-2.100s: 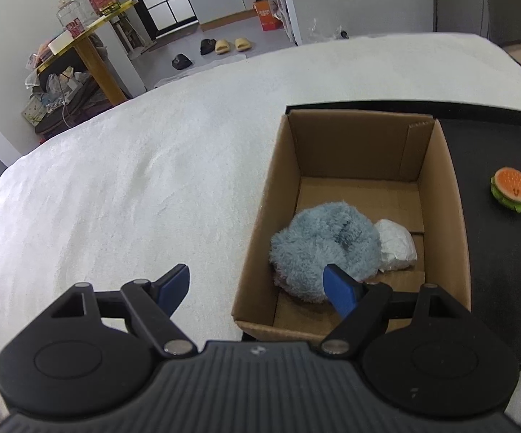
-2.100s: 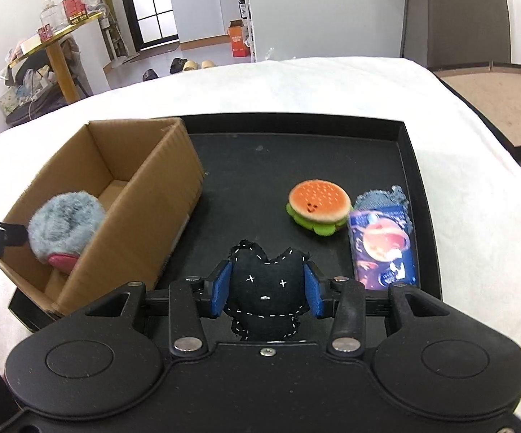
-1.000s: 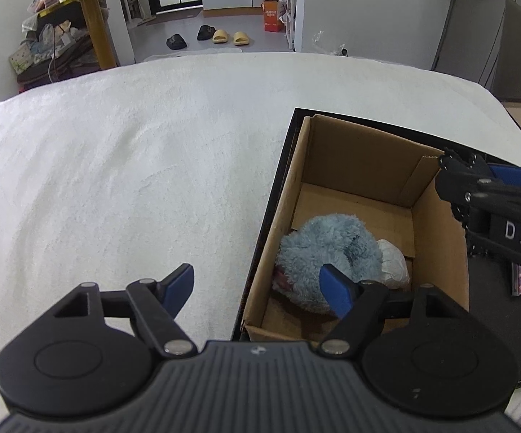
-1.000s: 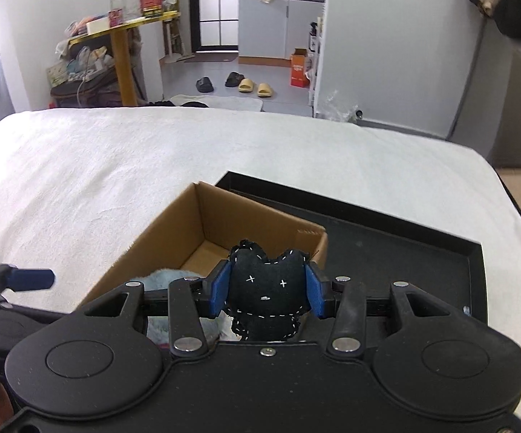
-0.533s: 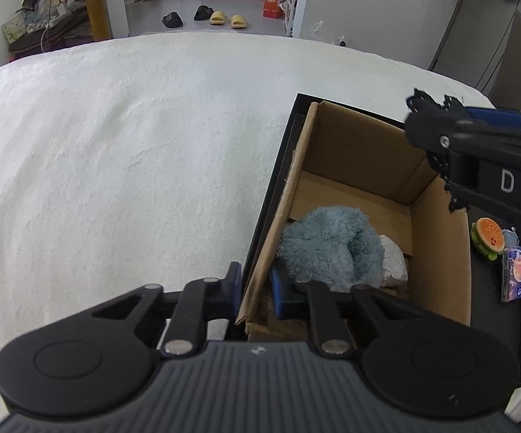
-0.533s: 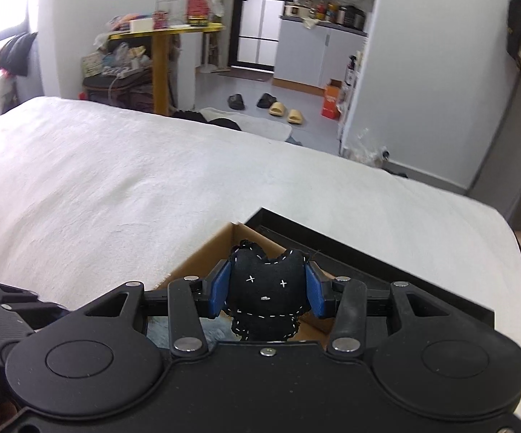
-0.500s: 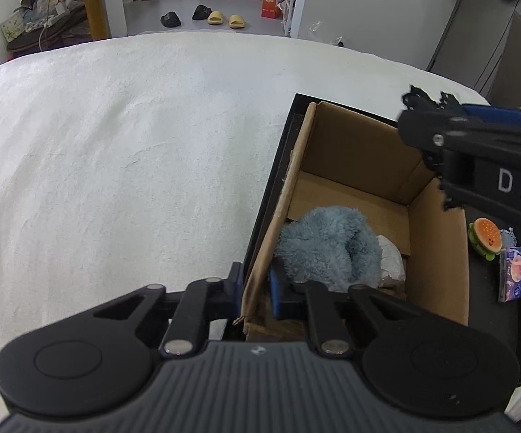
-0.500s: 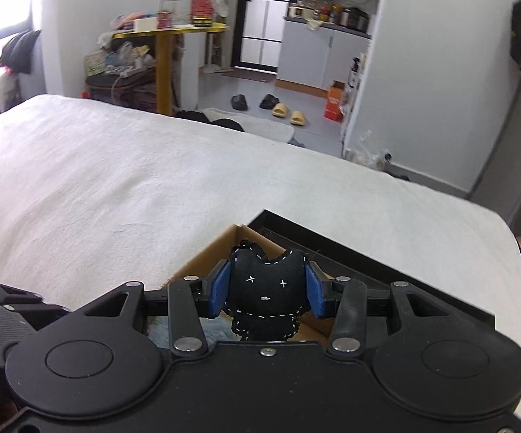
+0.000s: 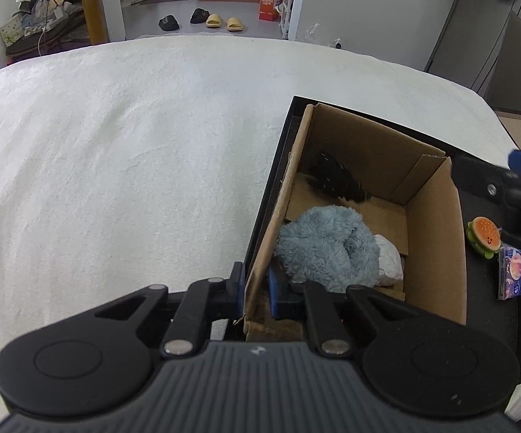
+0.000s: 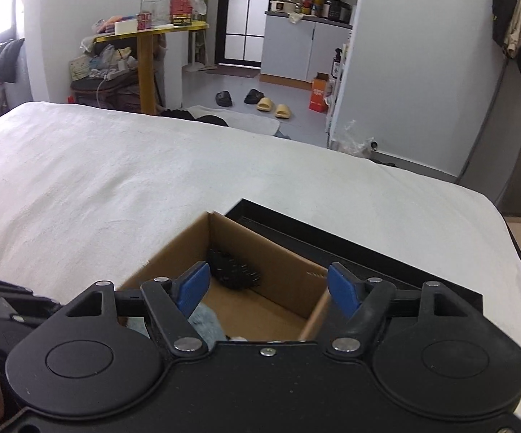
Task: Organize soft objects
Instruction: 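Move the right gripper back toward the tissue packet on the tray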
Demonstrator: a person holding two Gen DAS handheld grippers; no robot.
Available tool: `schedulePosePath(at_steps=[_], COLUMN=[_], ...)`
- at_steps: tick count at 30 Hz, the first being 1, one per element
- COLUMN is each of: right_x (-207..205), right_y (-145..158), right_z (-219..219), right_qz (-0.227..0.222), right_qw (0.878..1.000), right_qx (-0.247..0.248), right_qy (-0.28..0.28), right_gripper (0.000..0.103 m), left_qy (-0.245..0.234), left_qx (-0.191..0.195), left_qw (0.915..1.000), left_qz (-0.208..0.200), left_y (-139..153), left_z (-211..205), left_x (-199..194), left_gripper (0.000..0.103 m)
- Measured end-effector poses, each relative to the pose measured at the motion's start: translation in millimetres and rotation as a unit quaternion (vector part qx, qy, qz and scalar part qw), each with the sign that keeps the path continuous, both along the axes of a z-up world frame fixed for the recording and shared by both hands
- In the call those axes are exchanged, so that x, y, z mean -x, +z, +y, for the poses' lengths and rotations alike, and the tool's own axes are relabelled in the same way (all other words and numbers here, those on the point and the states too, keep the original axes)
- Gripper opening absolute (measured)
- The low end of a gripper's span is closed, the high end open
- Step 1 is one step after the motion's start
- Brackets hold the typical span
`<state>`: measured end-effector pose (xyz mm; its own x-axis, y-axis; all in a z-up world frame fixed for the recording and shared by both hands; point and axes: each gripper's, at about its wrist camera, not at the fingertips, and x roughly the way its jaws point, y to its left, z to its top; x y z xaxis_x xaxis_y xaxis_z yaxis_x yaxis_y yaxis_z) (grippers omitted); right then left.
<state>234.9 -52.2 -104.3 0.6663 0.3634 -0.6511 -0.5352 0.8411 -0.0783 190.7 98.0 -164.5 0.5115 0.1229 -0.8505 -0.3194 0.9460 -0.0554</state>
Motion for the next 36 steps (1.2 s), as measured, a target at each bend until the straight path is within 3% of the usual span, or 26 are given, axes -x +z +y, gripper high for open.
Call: schedulePosePath(at_steps=[11,13,15,20,27,36], right_x=[11.2,12.4,12.6,11.7,6.3,-6.0], right_y=[-17.6,-20.7,-23.4,-32.8,-47.1,-70.0], right_z=[-39.6,-47.6,-55.2,-74.6,-104.3,-145.2], right_qz=[0.026,0.028,0.031,0.034,0.043,0.058], right_qw=[0.999,0.998,0.998,0.996,0.992,0.987], right_qx=[-0.01,-0.011,-0.013,-0.017,-0.029,-0.045], right_qy=[-0.041,-0.049,-0.057,-0.086,-0.112,-0.142], right_gripper=[0.072,0.072,0.072,0.072,0.072,0.074], left_qy=[-0.005,-0.005,-0.005,-0.014,-0.008,-0.012], left_qx=[-0.05,-0.056,-0.066,-0.089,-0.108,-0.144], left_qw=[0.9987,0.9984,0.9978,0.9959,0.9941,0.9894], left_qz=[0.007,0.006,0.006,0.01,-0.002,0.019], left_y=[7.3,8.7,9.8,10.1,16.3,14.0], left_z=[-17.2,-19.5,-22.1,-31.1,-38.6,-51.8], left_x=[1.0,1.5,1.6,-0.3,-1.2,-8.0], left_gripper=[0.018,0.023,0.035,0.046,0.049,0.051])
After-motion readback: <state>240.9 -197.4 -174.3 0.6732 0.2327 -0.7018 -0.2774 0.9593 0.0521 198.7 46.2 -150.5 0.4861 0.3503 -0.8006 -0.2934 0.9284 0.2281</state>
